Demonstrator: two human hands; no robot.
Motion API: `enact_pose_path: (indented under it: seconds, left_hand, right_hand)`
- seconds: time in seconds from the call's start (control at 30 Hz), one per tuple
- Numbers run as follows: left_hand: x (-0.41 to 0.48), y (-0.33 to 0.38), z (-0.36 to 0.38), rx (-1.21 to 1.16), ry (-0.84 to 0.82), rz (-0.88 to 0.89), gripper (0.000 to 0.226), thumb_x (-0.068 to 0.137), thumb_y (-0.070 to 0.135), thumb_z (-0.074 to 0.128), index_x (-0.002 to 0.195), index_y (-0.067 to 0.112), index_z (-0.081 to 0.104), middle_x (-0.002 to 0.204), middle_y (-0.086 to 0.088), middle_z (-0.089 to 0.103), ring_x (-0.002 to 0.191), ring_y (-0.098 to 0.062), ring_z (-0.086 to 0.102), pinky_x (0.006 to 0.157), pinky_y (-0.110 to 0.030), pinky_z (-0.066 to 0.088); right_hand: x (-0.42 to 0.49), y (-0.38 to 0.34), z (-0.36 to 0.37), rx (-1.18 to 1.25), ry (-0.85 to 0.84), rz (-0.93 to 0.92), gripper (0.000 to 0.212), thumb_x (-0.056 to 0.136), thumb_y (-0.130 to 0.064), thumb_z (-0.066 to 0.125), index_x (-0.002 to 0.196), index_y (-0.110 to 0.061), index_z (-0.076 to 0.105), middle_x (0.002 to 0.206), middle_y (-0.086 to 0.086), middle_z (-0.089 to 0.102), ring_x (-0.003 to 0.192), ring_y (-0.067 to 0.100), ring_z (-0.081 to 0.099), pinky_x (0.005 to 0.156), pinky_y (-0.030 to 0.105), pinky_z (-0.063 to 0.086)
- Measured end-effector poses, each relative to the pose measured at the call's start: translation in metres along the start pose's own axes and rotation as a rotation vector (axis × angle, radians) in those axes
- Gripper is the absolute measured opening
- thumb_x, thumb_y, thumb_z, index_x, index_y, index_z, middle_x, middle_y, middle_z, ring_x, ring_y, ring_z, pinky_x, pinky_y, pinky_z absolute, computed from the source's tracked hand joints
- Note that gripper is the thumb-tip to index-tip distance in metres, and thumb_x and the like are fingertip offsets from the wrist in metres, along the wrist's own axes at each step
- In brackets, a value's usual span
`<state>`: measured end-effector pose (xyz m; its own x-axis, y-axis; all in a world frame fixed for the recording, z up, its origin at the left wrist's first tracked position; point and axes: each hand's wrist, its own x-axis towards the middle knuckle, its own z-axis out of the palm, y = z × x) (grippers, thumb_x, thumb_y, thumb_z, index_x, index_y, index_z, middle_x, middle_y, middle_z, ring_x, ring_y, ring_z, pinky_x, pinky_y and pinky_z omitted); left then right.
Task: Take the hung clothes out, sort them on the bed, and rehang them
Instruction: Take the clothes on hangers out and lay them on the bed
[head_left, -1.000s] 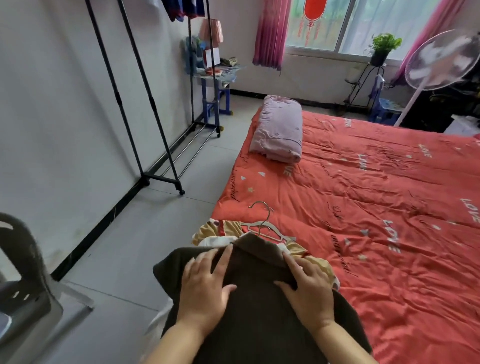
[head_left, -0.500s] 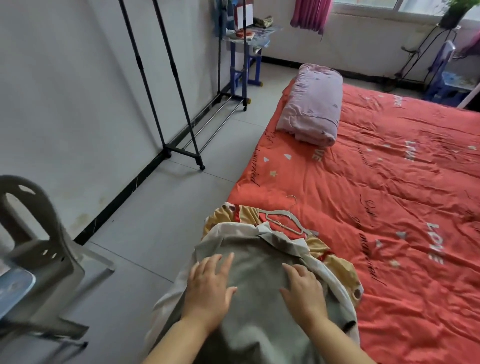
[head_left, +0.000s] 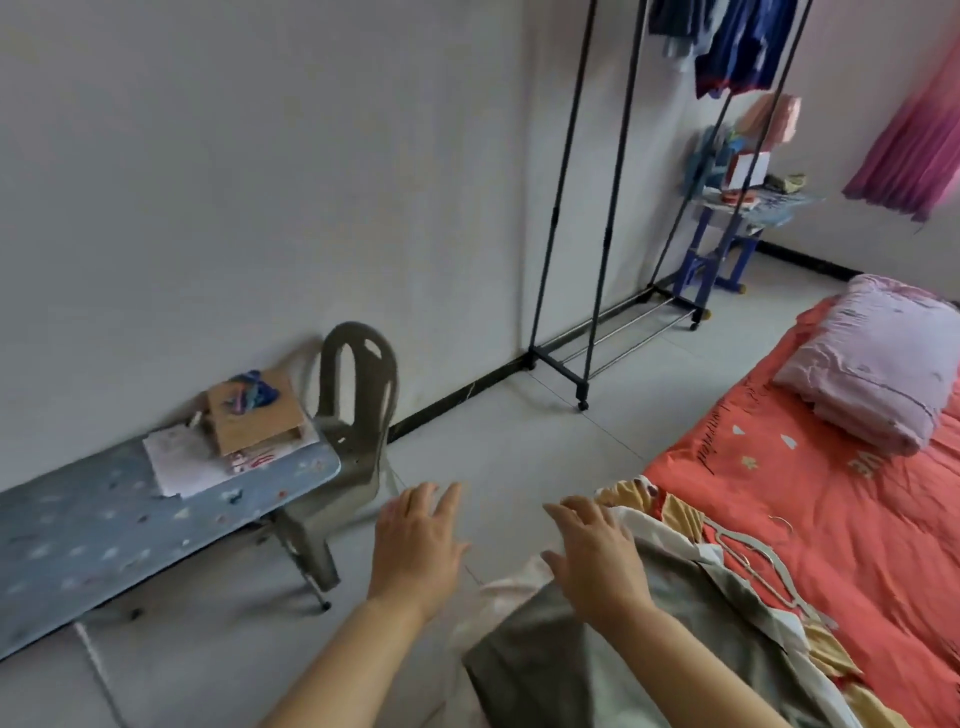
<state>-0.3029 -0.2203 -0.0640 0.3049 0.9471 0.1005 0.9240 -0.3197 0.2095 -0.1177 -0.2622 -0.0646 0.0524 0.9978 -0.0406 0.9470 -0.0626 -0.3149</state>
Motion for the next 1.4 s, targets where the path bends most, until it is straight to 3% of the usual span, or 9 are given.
enact_pose_path:
  seconds: [0.1, 0.2, 0.33, 0.47, 0.57, 0.63, 0.9, 1.03, 1.4]
  left_hand:
    - [-0.046, -0.071, -0.043, 0.065, 0.031, -0.163, 0.064, 0.088, 0.038, 0.059, 0.144, 0.023, 0.031, 0.145, -0.003, 0.035, 0.132, -0.023, 0.035, 0.108, -0.037, 0.03]
    - [-0.106, -0.15, -0.081, 0.085, 0.174, -0.302, 0.071, 0.048, 0.031, 0.091, 0.112, 0.014, 0.066, 0.108, -0.01, 0.065, 0.093, -0.031, 0.065, 0.075, -0.044, 0.053]
    - [-0.21, -0.249, -0.128, 0.169, 0.251, -0.506, 0.071, 0.03, 0.03, 0.094, 0.096, 0.014, 0.072, 0.088, -0.009, 0.069, 0.073, -0.029, 0.067, 0.061, -0.043, 0.055]
    - [-0.323, -0.328, -0.171, 0.211, 0.278, -0.716, 0.067, 0.044, 0.035, 0.089, 0.104, 0.014, 0.068, 0.088, -0.006, 0.066, 0.077, -0.03, 0.066, 0.066, -0.041, 0.053]
    - [-0.402, -0.365, -0.202, 0.184, 0.298, -0.924, 0.062, 0.08, 0.044, 0.065, 0.134, 0.02, 0.047, 0.12, -0.003, 0.056, 0.11, -0.026, 0.054, 0.092, -0.039, 0.041]
    - [-0.448, -0.388, -0.215, 0.237, 0.375, -1.027, 0.062, 0.09, 0.048, 0.05, 0.143, 0.024, 0.03, 0.137, 0.001, 0.044, 0.124, -0.02, 0.042, 0.102, -0.032, 0.032]
    - [-0.593, -0.454, -0.262, 0.343, 0.479, -1.401, 0.061, 0.094, 0.047, 0.044, 0.146, 0.025, 0.022, 0.147, 0.003, 0.033, 0.133, -0.016, 0.032, 0.11, -0.032, 0.026]
    - [-0.646, -0.491, -0.285, 0.425, 0.52, -1.54, 0.06, 0.093, 0.046, 0.045, 0.145, 0.024, 0.026, 0.141, 0.003, 0.039, 0.128, -0.017, 0.037, 0.105, -0.031, 0.028]
    - [-0.732, -0.56, -0.354, 0.545, 0.53, -1.915, 0.06, 0.093, 0.048, 0.043, 0.146, 0.03, 0.02, 0.148, 0.005, 0.029, 0.135, -0.016, 0.027, 0.112, -0.033, 0.019]
  right_hand:
    - [0.003, -0.087, 0.002, -0.035, -0.013, -0.19, 0.057, 0.094, -0.038, 0.052, 0.145, -0.029, 0.029, 0.147, -0.005, 0.031, 0.134, 0.016, 0.032, 0.112, 0.032, 0.025]
    - [-0.006, -0.183, 0.01, -0.056, -0.029, -0.376, 0.055, 0.094, -0.036, 0.052, 0.144, -0.028, 0.03, 0.146, -0.006, 0.031, 0.133, 0.015, 0.03, 0.111, 0.03, 0.024]
    - [-0.035, -0.321, 0.031, -0.074, -0.057, -0.617, 0.055, 0.092, -0.036, 0.054, 0.142, -0.03, 0.033, 0.145, -0.006, 0.033, 0.134, 0.017, 0.03, 0.111, 0.03, 0.022]
    - [-0.083, -0.449, 0.062, -0.102, -0.111, -0.857, 0.056, 0.092, -0.039, 0.053, 0.143, -0.031, 0.03, 0.145, -0.007, 0.031, 0.133, 0.016, 0.029, 0.111, 0.029, 0.022]
    - [-0.127, -0.536, 0.082, -0.088, -0.155, -1.029, 0.055, 0.092, -0.037, 0.053, 0.142, -0.03, 0.031, 0.143, -0.007, 0.033, 0.132, 0.016, 0.031, 0.109, 0.029, 0.024]
    - [-0.156, -0.587, 0.093, -0.084, -0.197, -1.139, 0.055, 0.092, -0.036, 0.053, 0.143, -0.029, 0.031, 0.143, -0.006, 0.033, 0.132, 0.017, 0.03, 0.109, 0.029, 0.023]
    - [-0.251, -0.762, 0.129, -0.073, -0.265, -1.575, 0.059, 0.093, -0.043, 0.049, 0.145, -0.03, 0.025, 0.145, -0.006, 0.029, 0.134, 0.015, 0.028, 0.111, 0.029, 0.021]
    - [-0.285, -0.842, 0.149, -0.022, -0.273, -1.773, 0.057, 0.093, -0.043, 0.049, 0.144, -0.03, 0.027, 0.146, -0.005, 0.031, 0.134, 0.016, 0.03, 0.111, 0.029, 0.023]
    - [-0.364, -1.033, 0.176, 0.117, -0.355, -2.137, 0.05, 0.092, -0.034, 0.05, 0.139, -0.028, 0.035, 0.14, -0.004, 0.037, 0.127, 0.016, 0.036, 0.106, 0.028, 0.029]
